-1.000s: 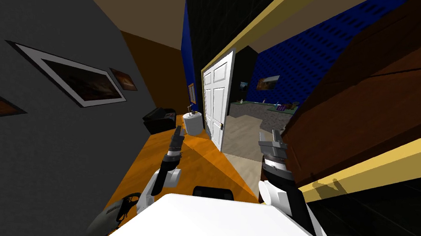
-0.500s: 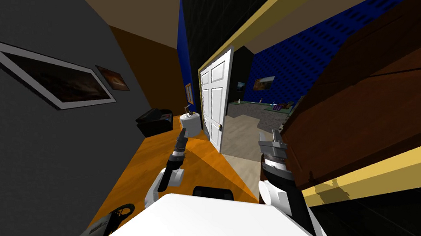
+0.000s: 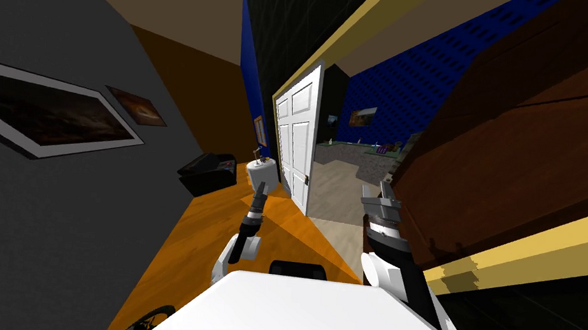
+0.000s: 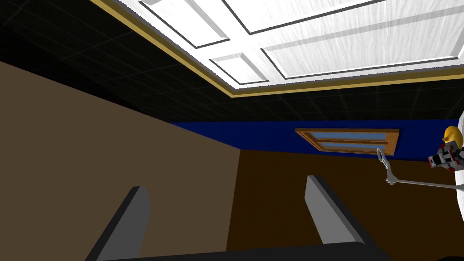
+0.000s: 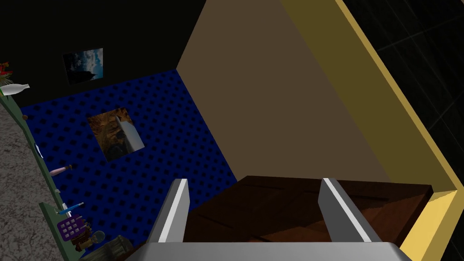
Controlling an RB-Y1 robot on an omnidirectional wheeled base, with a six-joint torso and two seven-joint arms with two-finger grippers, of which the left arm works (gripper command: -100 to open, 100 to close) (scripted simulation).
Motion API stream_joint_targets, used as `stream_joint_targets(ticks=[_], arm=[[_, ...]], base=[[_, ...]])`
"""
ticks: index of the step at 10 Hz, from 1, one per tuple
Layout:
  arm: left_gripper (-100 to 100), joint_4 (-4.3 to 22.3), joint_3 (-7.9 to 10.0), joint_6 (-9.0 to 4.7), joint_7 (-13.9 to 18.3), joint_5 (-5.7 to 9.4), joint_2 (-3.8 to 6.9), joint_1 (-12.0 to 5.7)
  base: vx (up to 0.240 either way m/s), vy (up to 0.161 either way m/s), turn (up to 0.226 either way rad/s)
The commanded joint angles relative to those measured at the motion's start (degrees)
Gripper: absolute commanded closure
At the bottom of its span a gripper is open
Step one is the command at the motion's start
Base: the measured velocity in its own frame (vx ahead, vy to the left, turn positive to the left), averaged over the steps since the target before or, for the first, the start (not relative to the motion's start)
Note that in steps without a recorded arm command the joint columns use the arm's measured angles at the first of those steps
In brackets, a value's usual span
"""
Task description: Push the door open
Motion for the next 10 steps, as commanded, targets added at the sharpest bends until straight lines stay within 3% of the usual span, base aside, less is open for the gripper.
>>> stream_joint_targets(ticks=[1, 10], arm=[[-100, 2.3, -0.61, -0.34, 0.48, -0.03, 0.16, -0.81], [-100, 16.43, -4.05, -2.72, 3.04, -0.15, 0.66, -5.93]], base=[[0.101, 0.04, -0.107], [0.092, 0.039, -0.096]])
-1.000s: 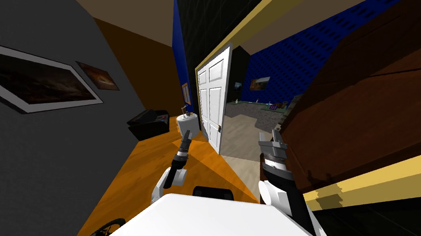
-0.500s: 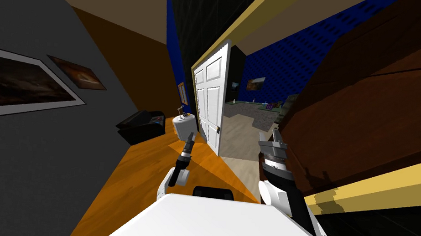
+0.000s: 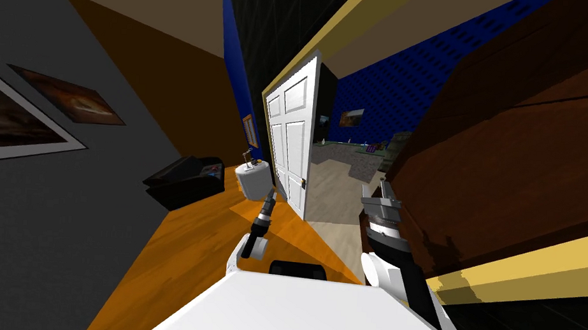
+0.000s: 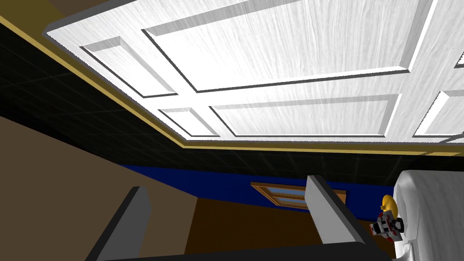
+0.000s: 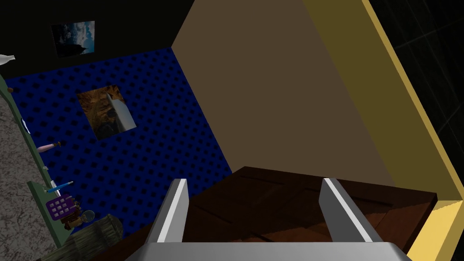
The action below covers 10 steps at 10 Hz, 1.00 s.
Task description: Push the door open
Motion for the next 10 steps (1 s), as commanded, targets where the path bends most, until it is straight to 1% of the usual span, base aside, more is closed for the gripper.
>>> stream_joint_targets(ticks=[1, 10], arm=[[-100, 2.41, -0.68, -0.51, 0.56, -0.02, 0.12, -0.69], [-100, 16.72, -4.16, -2.92, 3.15, -0.14, 0.04, -5.87]], base=[[0.093, 0.038, -0.091], [0.088, 0.049, -0.1]])
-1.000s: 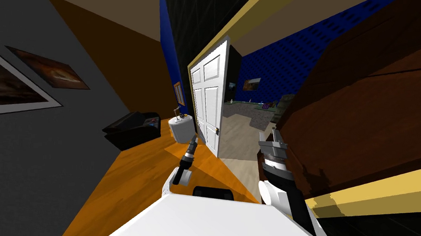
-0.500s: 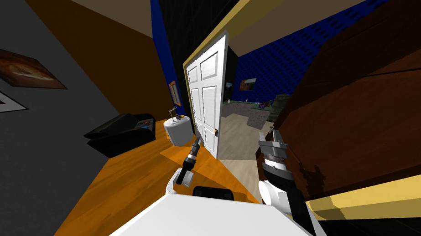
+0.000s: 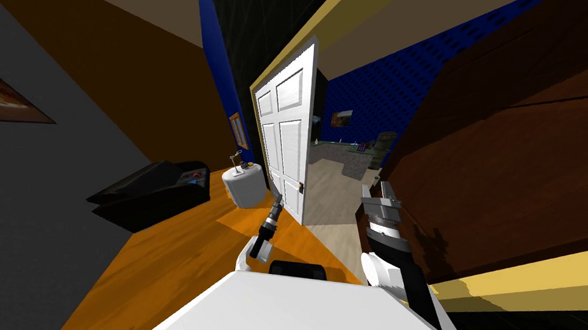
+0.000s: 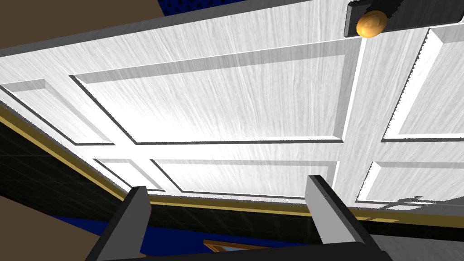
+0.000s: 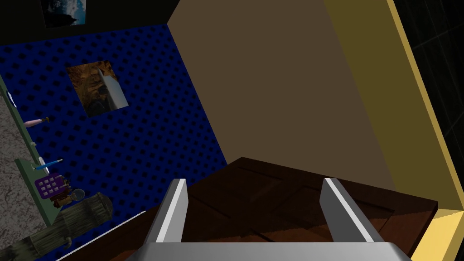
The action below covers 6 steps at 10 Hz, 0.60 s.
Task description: Push the door open
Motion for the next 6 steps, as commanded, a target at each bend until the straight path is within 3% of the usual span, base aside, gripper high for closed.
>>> stream_joint_targets(ticks=[1, 6], arm=[[-100, 2.81, -0.53, -0.55, 0.6, 0.03, 0.08, -1.09], [-100, 10.26, -2.34, -1.81, 1.95, -0.03, -0.19, -3.79]], base=[[0.098, 0.052, -0.102], [0.081, 0.055, -0.095]])
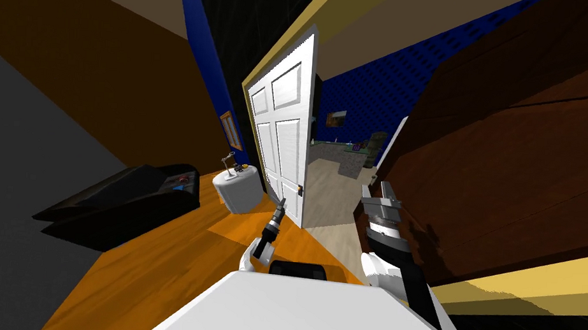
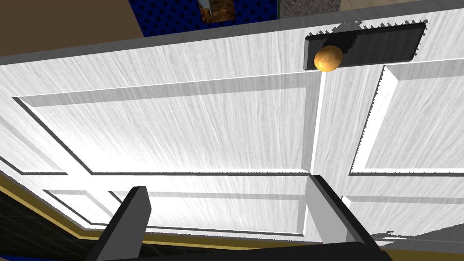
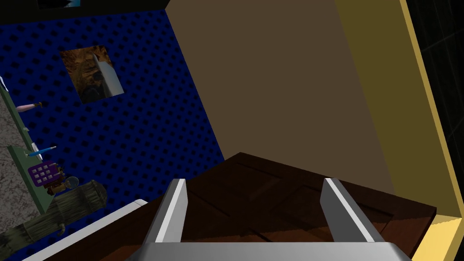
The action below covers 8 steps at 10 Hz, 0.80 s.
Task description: Push the door open
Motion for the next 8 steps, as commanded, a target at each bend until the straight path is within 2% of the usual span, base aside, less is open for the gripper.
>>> stream_joint_targets(ticks=[1, 5, 6, 7, 8], arm=[[-100, 2.39, -0.57, -0.41, 0.49, -0.01, -0.08, -0.93], [-100, 7.77, -1.88, -1.32, 1.47, -0.06, -0.42, -2.88], [-100, 10.37, -2.51, -1.76, 1.94, -0.08, -0.6, -3.82], [-100, 10.37, -2.51, -1.76, 1.94, -0.08, -0.6, -3.82], [-100, 11.52, -2.79, -1.95, 2.15, -0.09, -0.7, -4.23]], base=[[0.092, 0.056, -0.094], [0.076, 0.057, -0.087], [0.086, 0.084, -0.139], [0.074, 0.072, -0.055], [0.063, 0.039, -0.043]])
